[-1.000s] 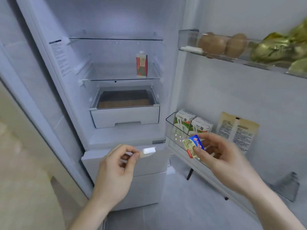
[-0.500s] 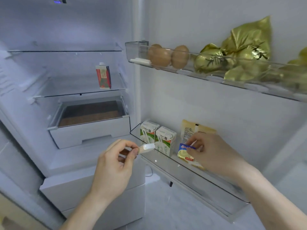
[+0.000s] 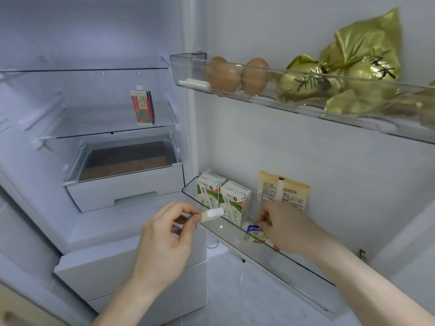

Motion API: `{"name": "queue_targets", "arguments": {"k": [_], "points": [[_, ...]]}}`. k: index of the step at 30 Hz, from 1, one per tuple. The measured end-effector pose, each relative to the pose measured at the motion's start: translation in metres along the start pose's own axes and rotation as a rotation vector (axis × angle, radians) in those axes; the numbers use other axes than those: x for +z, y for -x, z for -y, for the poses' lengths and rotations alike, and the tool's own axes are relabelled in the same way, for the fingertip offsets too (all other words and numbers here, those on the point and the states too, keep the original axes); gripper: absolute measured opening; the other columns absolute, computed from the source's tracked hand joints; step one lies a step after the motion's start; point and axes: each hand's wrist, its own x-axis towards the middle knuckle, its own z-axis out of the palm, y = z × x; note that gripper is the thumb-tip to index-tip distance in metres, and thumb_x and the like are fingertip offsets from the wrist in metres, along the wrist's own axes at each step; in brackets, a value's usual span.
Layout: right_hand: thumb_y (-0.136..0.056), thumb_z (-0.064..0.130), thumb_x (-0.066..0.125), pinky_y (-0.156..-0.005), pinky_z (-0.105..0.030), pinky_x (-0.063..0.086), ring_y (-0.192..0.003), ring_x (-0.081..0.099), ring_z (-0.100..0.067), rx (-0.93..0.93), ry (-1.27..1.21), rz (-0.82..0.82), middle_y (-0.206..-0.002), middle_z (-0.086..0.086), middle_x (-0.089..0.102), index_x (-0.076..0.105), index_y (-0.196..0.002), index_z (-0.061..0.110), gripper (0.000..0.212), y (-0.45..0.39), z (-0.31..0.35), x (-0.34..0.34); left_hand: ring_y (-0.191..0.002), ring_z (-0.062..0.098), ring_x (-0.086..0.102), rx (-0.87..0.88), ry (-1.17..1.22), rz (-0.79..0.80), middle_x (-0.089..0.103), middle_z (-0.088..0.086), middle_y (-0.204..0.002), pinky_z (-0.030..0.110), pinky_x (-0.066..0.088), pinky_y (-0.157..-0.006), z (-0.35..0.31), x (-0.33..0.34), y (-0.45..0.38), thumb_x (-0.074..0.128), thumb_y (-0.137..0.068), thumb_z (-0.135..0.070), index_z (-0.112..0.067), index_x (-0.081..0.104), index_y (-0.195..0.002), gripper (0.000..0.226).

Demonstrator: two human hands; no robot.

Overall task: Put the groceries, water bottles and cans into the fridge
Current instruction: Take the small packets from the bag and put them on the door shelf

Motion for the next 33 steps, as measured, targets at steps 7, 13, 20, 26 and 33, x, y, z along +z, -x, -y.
{"name": "queue_targets", "arguments": {"k": [7,13,20,26,33], "points": [[-0.098,0.019,0.047,-0.064,-0.033,0.059,-0.063,0.072,-0.012,0.059,0.002,0.022,-0.093,0.002,0.069,0.061,-0.096,0.025,0.015,-0.002,0.007,0.005,-0.079,0.013,0.067,0.068,0.012,0.044,0.067,-0.014,-0.088,0.029,0.052,-0.066,0.006,0.000,-0.003,0.071,-0.091,-0.011,-0.029,0.067,-0.085,0.020],[-0.103,0.026,0.046,-0.063,-0.022,0.048,-0.087,0.067,-0.012,0.034,-0.153,-0.015,-0.106,0.013,0.070,0.062,-0.109,0.034,0.019,0.019,-0.007,-0.007,-0.082,0.011,0.064,0.203,-0.014,0.109,0.065,-0.017,-0.091,0.025,0.051,-0.067,-0.005,0.011,-0.008,0.070,-0.093,-0.012,-0.028,0.066,-0.089,0.018],[-0.104,0.028,0.045,-0.076,-0.026,0.052,-0.087,0.068,-0.005,0.132,-0.263,-0.073,-0.101,0.022,0.071,0.061,-0.103,0.043,0.022,0.058,-0.040,-0.019,-0.081,0.007,0.058,0.441,-0.239,0.318,0.061,-0.016,-0.095,0.033,0.050,-0.063,-0.038,0.045,-0.030,0.058,-0.098,-0.031,-0.032,0.062,-0.094,0.006],[-0.105,0.028,0.041,-0.081,-0.026,0.054,-0.089,0.066,-0.003,0.116,-0.197,0.014,-0.102,0.025,0.068,0.059,-0.112,0.042,0.023,0.063,-0.049,-0.014,-0.092,0.013,0.060,0.441,-0.454,0.619,0.064,-0.013,-0.101,0.033,0.049,-0.072,-0.054,0.086,-0.053,0.057,-0.098,-0.030,-0.030,0.067,-0.098,0.011],[-0.106,0.027,0.038,-0.064,-0.012,0.042,-0.083,0.061,0.003,0.087,-0.132,0.107,-0.104,0.022,0.067,0.058,-0.116,0.043,0.027,0.060,-0.063,-0.004,-0.082,0.017,0.064,0.329,-0.503,0.797,0.071,-0.005,-0.085,0.036,0.055,-0.076,-0.055,0.114,-0.065,0.066,-0.091,-0.020,-0.021,0.073,-0.088,0.008]]}}
